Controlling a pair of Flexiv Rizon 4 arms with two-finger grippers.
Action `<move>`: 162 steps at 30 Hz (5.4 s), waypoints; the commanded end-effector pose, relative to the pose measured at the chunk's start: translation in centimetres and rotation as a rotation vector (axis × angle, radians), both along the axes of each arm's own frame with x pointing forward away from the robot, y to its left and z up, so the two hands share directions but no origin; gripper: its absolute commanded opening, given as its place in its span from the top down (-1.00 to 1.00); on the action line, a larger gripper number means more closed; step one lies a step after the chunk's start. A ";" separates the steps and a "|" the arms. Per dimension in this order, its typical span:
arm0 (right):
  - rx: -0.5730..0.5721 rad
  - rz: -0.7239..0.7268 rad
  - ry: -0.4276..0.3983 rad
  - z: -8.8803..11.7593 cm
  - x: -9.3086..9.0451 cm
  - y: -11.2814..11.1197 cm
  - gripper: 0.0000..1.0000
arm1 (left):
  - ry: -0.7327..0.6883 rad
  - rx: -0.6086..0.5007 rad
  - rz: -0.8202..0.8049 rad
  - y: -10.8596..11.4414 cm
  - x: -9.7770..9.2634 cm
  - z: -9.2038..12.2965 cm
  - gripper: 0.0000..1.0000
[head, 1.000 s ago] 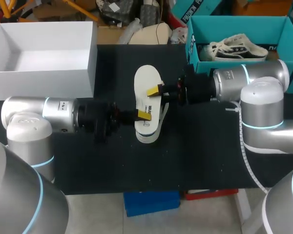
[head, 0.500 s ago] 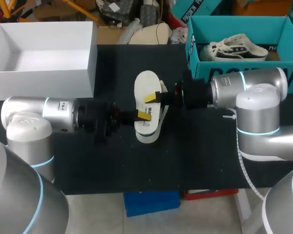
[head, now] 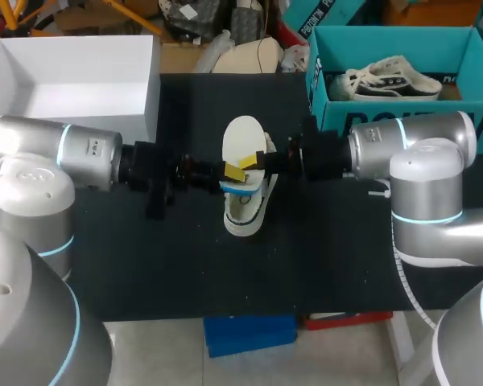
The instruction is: Take the shoe out of the shoebox, open the shoe tongue, remove and reinsert the insole, then place the shoe into the shoebox
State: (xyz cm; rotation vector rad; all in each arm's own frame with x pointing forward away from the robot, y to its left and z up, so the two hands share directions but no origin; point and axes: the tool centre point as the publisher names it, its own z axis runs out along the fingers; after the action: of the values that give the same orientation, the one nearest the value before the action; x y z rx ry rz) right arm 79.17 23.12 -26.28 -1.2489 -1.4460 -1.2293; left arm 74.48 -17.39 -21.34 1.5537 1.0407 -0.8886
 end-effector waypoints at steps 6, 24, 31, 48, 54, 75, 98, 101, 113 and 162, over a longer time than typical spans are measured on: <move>-0.001 -0.004 -0.001 -0.1 -0.2 0.1 1.00 | -0.365 1.057 -0.137 3.2 -2.2 1.7 -1.00; -0.001 -0.004 -0.001 -0.1 -0.2 0.1 1.00 | -0.486 1.450 0.056 2.3 -2.4 5.4 -1.00; -0.001 -0.004 -0.001 -0.1 -0.2 0.1 1.00 | -0.486 1.450 0.056 2.3 -2.4 5.4 -1.00; -0.001 -0.004 -0.001 -0.1 -0.2 0.1 1.00 | -0.023 1.455 0.165 2.0 -3.6 5.0 -1.00; -0.001 -0.004 -0.001 -0.1 -0.2 0.1 1.00 | -0.006 1.423 0.230 2.2 -4.1 4.8 -1.00; -0.001 -0.004 -0.001 -0.1 -0.2 0.1 1.00 | 0.040 1.284 0.283 2.1 -3.9 4.2 -1.00; -0.001 -0.004 -0.001 -0.1 -0.2 0.1 1.00 | 0.111 1.203 0.256 0.5 -1.2 1.9 -1.00; -0.001 -0.004 -0.001 -0.1 -0.2 0.1 1.00 | 0.122 1.218 0.253 0.4 0.1 2.2 -1.00; -0.001 -0.004 -0.001 -0.1 -0.2 0.1 1.00 | 0.135 1.216 0.285 0.8 6.4 3.6 -1.00; -0.001 -0.004 -0.001 -0.1 -0.2 0.1 1.00 | 0.131 1.228 0.327 0.9 -0.5 4.7 -1.00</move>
State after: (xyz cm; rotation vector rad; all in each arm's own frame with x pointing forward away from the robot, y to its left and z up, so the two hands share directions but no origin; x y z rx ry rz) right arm 79.03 23.10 -26.37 -1.2500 -1.4470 -1.2288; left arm 76.39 -17.05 -16.14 2.2254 2.1094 -0.1094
